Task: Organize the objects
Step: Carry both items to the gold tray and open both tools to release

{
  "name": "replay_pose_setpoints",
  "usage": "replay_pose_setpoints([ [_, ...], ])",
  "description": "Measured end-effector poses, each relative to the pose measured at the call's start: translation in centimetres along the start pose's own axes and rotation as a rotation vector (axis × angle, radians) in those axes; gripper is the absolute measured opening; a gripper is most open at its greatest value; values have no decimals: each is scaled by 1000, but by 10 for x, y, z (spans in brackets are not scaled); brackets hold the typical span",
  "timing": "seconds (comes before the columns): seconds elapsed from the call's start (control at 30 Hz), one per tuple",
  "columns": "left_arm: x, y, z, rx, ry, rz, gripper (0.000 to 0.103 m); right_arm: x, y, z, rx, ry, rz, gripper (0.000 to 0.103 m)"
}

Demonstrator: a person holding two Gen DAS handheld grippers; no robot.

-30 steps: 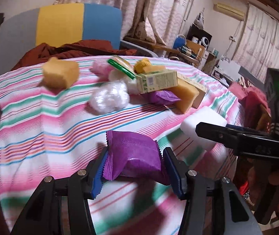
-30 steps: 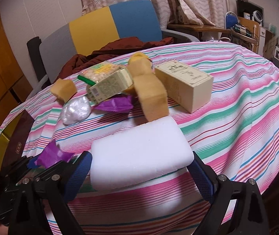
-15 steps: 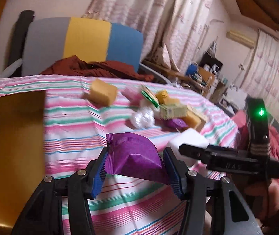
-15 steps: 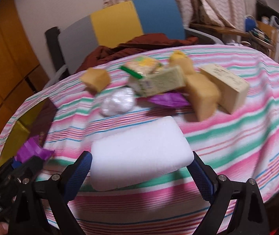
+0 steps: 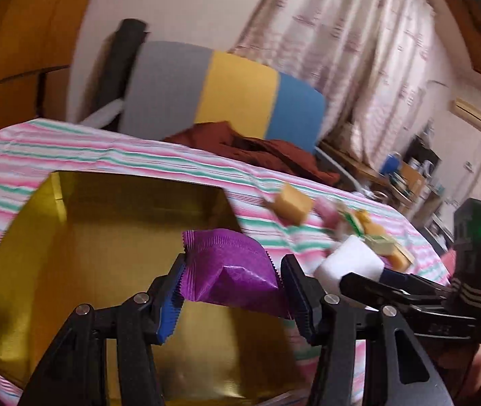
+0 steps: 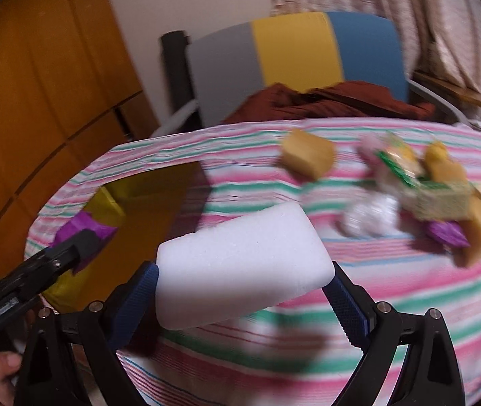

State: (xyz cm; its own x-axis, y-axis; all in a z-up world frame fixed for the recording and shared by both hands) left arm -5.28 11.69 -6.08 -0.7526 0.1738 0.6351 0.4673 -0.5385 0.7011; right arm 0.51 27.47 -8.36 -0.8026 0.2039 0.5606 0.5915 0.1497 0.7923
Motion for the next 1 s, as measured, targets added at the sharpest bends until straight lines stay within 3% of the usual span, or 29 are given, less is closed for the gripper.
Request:
replay_pose_setpoints([
  [0.33,23,-9,-103,126,137,-37,56,68,-63,-94,77,124,-50,100],
  [0.47,33,-11,-131,129,199,-35,56,85,-103,-103,42,96,-118,103],
  [0.63,44,-15,-149,135,234,-35,56,85,-100,-90,98,-17,-106,103],
  [0.87,50,-33,-169,222,303,-86,65,59,-79,-86,90,8,-81,103],
  [1.0,50,-30,-171,225,333,-80,68,50,-69,-82,104,-3,-68,103],
])
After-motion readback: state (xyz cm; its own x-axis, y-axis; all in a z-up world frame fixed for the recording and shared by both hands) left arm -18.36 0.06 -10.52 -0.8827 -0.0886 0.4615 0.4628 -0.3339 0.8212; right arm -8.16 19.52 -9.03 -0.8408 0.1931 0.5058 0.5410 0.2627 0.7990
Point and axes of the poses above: each gripper's, at about its wrist camera, not at the fingertips, and y roughly against the way its jaws point, z to its right, x to its top, the point moved 10 cm from there along -y, roughly the way its jaws point, and after that the axes turned 13 degrees about -z, right-handed, at the moved point
